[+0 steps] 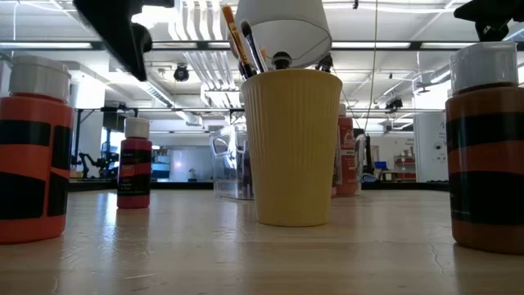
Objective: Pick & Place Paint Supplies
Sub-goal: Put the pink bottle into the transparent bin
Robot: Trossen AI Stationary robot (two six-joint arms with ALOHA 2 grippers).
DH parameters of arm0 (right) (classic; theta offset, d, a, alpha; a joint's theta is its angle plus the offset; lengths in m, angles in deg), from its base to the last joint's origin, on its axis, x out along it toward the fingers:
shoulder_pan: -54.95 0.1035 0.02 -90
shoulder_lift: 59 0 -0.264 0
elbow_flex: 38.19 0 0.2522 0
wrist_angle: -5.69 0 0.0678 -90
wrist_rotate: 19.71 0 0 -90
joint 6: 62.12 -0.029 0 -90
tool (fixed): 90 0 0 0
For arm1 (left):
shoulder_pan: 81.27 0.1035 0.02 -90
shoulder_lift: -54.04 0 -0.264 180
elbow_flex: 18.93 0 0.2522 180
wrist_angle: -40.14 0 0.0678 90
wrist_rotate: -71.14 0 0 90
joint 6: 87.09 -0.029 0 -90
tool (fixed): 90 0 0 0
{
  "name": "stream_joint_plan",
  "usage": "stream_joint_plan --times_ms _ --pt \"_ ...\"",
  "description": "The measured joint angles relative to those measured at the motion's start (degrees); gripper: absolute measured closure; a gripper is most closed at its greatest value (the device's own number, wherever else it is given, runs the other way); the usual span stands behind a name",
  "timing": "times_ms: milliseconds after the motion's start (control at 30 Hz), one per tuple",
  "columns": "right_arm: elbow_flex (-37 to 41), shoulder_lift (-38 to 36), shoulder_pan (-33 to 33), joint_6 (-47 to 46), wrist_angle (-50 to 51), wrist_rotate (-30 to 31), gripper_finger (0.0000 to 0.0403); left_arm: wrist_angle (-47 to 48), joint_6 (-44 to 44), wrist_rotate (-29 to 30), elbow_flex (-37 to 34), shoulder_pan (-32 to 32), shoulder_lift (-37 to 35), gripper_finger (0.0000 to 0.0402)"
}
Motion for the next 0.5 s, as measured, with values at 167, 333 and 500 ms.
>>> stream_joint_plan --times_ms 167,333,500 --pt "0.0 0.0 0.0 0.0 0.0 0.0 0.0394 -4.1 0.4 -1.0 -5.2 0.0 -0.2 0.0213" --pt "0.0 0.0 0.0 0.0 0.0 0.0 0.0394 -6.8 -0.2 -1.1 -7.9 0.0 -0.2 0.0213" --pt "0.0 0.0 0.0 0.0 0.0 0.0 0.0394 -7.5 -0.1 -1.1 -8.0 0.0 -0.2 0.0213"
